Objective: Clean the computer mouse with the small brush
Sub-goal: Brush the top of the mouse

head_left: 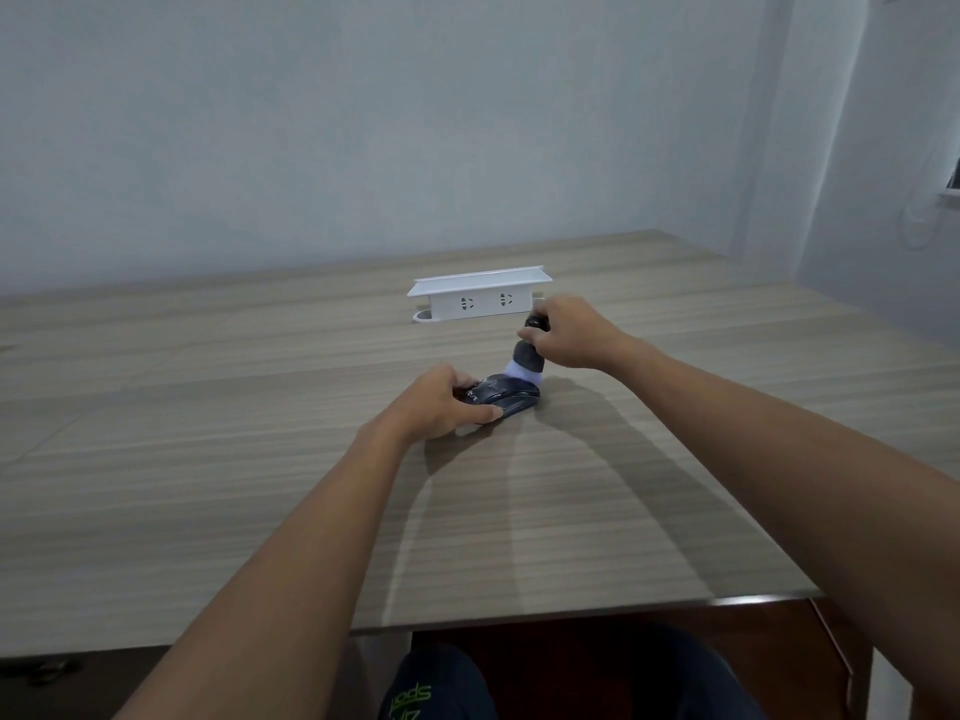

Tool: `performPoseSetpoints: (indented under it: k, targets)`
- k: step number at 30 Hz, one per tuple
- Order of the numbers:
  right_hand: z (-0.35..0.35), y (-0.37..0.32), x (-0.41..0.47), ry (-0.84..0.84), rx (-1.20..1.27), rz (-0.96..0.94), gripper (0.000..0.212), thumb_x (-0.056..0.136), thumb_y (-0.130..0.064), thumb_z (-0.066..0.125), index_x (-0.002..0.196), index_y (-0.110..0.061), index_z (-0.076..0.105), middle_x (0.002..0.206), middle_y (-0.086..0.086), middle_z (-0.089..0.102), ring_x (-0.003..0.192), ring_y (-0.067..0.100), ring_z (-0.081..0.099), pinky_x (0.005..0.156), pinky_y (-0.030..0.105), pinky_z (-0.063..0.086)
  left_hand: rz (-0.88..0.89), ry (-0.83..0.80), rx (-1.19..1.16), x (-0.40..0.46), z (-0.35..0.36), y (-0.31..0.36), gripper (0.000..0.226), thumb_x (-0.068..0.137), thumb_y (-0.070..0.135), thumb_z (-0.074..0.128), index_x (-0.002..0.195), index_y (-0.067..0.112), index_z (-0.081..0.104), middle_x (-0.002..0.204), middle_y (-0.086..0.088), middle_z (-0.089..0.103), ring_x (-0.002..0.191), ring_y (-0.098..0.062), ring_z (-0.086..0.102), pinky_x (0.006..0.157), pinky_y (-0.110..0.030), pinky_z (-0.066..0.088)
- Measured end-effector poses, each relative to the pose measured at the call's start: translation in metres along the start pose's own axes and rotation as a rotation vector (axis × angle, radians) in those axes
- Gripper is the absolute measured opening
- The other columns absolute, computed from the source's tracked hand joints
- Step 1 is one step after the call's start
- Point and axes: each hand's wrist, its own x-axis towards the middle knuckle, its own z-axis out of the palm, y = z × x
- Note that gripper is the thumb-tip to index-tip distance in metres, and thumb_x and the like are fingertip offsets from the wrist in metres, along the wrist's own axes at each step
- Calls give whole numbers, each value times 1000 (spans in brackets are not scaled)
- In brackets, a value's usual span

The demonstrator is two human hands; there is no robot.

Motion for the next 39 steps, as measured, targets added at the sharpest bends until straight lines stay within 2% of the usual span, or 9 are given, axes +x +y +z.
performPoseSetpoints:
  k: [5, 9, 11, 18, 22, 27, 30, 35, 39]
  targets:
    - [-3, -10, 1, -53, 125, -65, 20, 97, -26, 61, 92, -7, 67, 74, 3, 62, 55, 14, 55, 42, 17, 42, 19, -9, 26, 1, -1, -1, 22, 83, 41, 76, 96, 24, 80, 58, 13, 65, 51, 2, 53, 60, -26, 39]
    - [-5, 2, 1, -95, -50, -113, 20, 98, -22, 61, 102, -4, 67, 88, 2, 60, 81, 20, 53, 69, 26, 37, 38, -38, 33, 2, -2, -1, 21, 82, 41, 75, 97, 26, 80, 68, 6, 70, 62, -9, 58, 65, -30, 43]
    - [-5, 11, 1, -105, -50, -99, 20, 98, -21, 61, 103, -3, 67, 91, 4, 60, 85, 22, 53, 73, 27, 36, 41, -40, 29, 3, -2, -1, 22, 80, 42, 74, 96, 27, 80, 73, 1, 74, 64, -10, 59, 67, -31, 45]
    - [-6, -3, 0, -93, 186, -101, 20, 99, -25, 59, 101, -7, 67, 80, 6, 65, 60, 17, 59, 52, 27, 50, 42, -33, 50, 1, -3, 3, 21, 86, 36, 74, 100, 22, 78, 81, -2, 71, 69, -12, 59, 69, -29, 44]
    - [-3, -5, 6, -114, -27, -146, 25, 99, -28, 59, 108, -6, 66, 97, 6, 67, 82, 21, 56, 74, 32, 41, 57, -44, 67, 0, -4, 7, 21, 88, 31, 74, 104, 18, 78, 84, -2, 68, 70, -11, 56, 66, -27, 41]
    - [-8, 1, 9, -195, -151, -78, 21, 100, -24, 57, 109, -6, 63, 109, 13, 68, 98, 30, 62, 85, 41, 51, 54, -37, 69, -2, -4, 9, 23, 90, 29, 72, 108, 15, 78, 85, -2, 66, 73, -11, 56, 68, -28, 42]
    - [-6, -3, 9, -175, -146, -71, 24, 100, -24, 57, 110, -4, 64, 109, 14, 68, 94, 28, 62, 80, 37, 48, 54, -47, 66, -3, -4, 9, 20, 90, 30, 72, 104, 17, 78, 81, 0, 67, 70, -11, 56, 65, -27, 42]
    - [-8, -11, 5, -114, 7, -66, 25, 100, -26, 58, 107, -4, 66, 92, 6, 65, 62, 12, 56, 55, 25, 43, 45, -33, 66, -1, -3, 5, 23, 88, 32, 74, 105, 17, 78, 88, -8, 74, 72, -14, 60, 70, -31, 45]
    - [-9, 5, 1, -195, -137, -8, 28, 98, -20, 59, 100, 7, 67, 101, 20, 70, 92, 36, 64, 75, 38, 48, 56, -45, 27, 0, -2, 3, 22, 86, 34, 74, 102, 20, 79, 81, -4, 76, 68, -11, 62, 70, -31, 48]
